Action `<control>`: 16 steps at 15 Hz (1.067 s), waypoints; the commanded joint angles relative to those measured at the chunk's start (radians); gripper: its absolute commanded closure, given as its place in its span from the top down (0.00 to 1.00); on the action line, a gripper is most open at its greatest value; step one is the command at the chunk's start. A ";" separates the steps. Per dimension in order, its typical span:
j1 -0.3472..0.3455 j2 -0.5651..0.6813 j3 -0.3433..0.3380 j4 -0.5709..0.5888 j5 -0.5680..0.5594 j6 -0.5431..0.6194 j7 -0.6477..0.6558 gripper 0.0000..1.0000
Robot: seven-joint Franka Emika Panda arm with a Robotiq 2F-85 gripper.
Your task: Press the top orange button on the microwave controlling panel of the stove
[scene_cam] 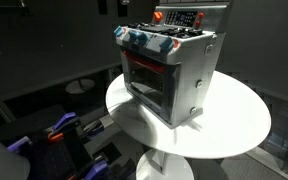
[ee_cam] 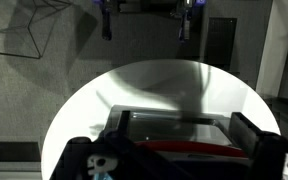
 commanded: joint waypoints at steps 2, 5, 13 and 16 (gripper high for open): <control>0.004 0.000 -0.004 0.002 -0.002 -0.002 0.002 1.00; 0.004 0.000 -0.004 0.002 -0.002 -0.002 0.002 1.00; 0.003 0.030 0.005 0.061 -0.014 0.030 0.006 1.00; -0.001 0.059 0.010 0.108 -0.026 0.075 0.009 1.00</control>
